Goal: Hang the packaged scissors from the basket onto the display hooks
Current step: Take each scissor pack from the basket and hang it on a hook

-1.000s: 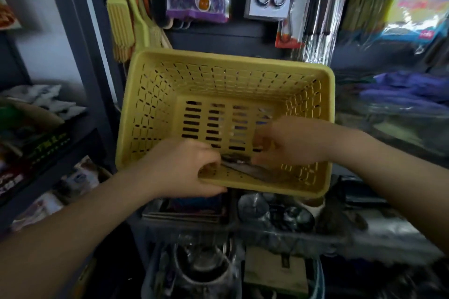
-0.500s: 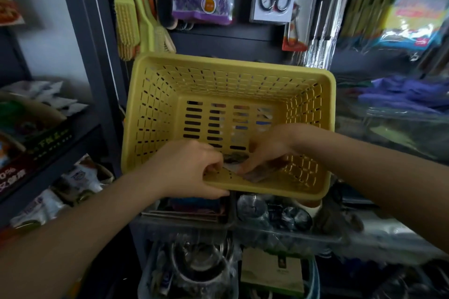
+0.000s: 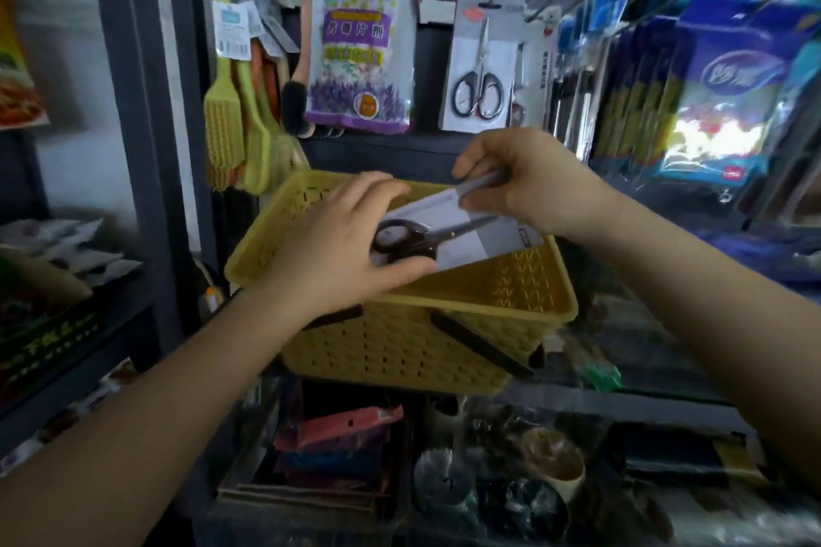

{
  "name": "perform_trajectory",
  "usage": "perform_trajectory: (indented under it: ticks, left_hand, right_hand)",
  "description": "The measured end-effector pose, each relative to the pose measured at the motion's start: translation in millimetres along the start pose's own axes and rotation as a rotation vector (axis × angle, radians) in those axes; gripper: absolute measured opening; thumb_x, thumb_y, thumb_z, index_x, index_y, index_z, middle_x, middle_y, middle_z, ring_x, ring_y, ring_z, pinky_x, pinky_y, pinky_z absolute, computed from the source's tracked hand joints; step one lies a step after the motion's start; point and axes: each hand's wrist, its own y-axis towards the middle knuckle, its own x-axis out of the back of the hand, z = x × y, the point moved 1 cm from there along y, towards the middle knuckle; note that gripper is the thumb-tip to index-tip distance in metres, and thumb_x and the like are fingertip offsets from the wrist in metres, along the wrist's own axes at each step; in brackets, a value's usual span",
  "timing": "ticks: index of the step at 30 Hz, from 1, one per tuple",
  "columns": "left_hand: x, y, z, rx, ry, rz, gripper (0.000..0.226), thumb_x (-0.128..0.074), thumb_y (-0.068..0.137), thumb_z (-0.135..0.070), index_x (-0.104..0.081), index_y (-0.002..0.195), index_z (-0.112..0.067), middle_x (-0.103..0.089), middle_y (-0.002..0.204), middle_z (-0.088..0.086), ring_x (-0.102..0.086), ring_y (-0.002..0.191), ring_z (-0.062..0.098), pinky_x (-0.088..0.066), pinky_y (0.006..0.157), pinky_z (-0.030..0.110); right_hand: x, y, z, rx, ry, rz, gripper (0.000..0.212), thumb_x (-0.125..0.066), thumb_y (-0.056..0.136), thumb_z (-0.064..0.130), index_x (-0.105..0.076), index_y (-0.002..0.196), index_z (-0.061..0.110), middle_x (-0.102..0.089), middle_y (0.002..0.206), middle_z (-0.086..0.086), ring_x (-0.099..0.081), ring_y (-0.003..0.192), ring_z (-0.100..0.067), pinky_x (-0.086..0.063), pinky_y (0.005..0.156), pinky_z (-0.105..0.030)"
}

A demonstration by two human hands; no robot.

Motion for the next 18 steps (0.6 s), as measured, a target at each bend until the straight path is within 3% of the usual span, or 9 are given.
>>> perform_trajectory:
  ticks: [4, 7, 9, 11, 13, 16, 18]
  left_hand:
    - [-12, 31, -18, 0.050, -0.061, 0.059, 0.082, -0.068, 0.070, -0.051, -0.028, 0.137, -0.025, -0.047, 0.134, 0.000, -0.047, 0.116, 0.020, -0.041, 0.092, 0.033]
    - [-21, 51, -23, 0.050, -0.156, 0.062, 0.044, -0.066, 0.076, -0.042, -0.048, 0.110, -0.022, -0.065, 0.098, 0.002, -0.061, 0.083, 0.019, -0.053, 0.072, 0.042]
    - [-25, 61, -21, 0.059, -0.227, 0.033, 0.030, -0.064, 0.078, -0.037, -0.053, 0.094, -0.014, -0.066, 0.084, 0.005, -0.061, 0.073, 0.020, -0.052, 0.067, 0.047]
    - [-26, 70, -17, 0.087, -0.297, -0.043, 0.028, -0.064, 0.080, -0.033, -0.056, 0.095, -0.011, -0.068, 0.089, 0.005, -0.063, 0.077, 0.019, -0.053, 0.067, 0.044]
    - [-22, 78, -13, 0.131, -0.401, -0.134, 0.028, -0.063, 0.081, -0.028, -0.058, 0.103, -0.011, -0.068, 0.098, 0.002, -0.063, 0.083, 0.013, -0.054, 0.069, 0.030]
    - [-18, 90, -10, 0.163, -0.515, -0.200, 0.031, -0.063, 0.082, -0.026, -0.058, 0.111, -0.016, -0.067, 0.104, -0.003, -0.062, 0.085, 0.005, -0.048, 0.069, 0.015]
    - [-20, 99, -8, 0.156, -0.507, -0.206, 0.031, -0.063, 0.082, -0.026, -0.058, 0.111, -0.015, -0.067, 0.105, -0.002, -0.061, 0.085, 0.004, -0.047, 0.067, 0.014]
  right_hand:
    - [-2, 5, -5, 0.082, -0.017, -0.197, 0.025, -0.071, 0.076, 0.006, -0.057, 0.088, 0.023, -0.056, 0.077, 0.016, -0.056, 0.071, 0.003, -0.046, 0.068, -0.007]
    - [0, 9, -12, 0.107, -0.009, -0.302, 0.025, -0.071, 0.077, 0.010, -0.055, 0.092, 0.023, -0.058, 0.080, 0.006, -0.055, 0.069, -0.006, -0.046, 0.063, -0.013]
    - [6, 12, -21, 0.062, 0.074, -0.330, 0.026, -0.071, 0.078, 0.016, -0.053, 0.097, 0.023, -0.059, 0.084, 0.003, -0.059, 0.072, -0.011, -0.051, 0.063, -0.018]
    - [14, 17, -33, -0.019, 0.286, -0.363, 0.027, -0.070, 0.080, 0.021, -0.053, 0.101, 0.019, -0.060, 0.093, 0.002, -0.063, 0.079, -0.013, -0.056, 0.066, -0.024]
    - [20, 22, -46, -0.112, 0.491, -0.382, 0.023, -0.067, 0.083, 0.022, -0.054, 0.101, 0.015, -0.062, 0.097, -0.001, -0.064, 0.079, -0.013, -0.055, 0.064, -0.023]
    - [22, 33, -58, -0.202, 0.709, -0.319, 0.009, -0.061, 0.088, 0.024, -0.058, 0.083, 0.017, -0.066, 0.092, -0.004, -0.063, 0.081, -0.017, -0.058, 0.073, -0.034]
    - [20, 43, -61, -0.200, 0.833, -0.289, 0.019, -0.057, 0.090, 0.023, -0.055, 0.072, 0.019, -0.068, 0.079, 0.002, -0.063, 0.073, -0.013, -0.050, 0.066, -0.028]
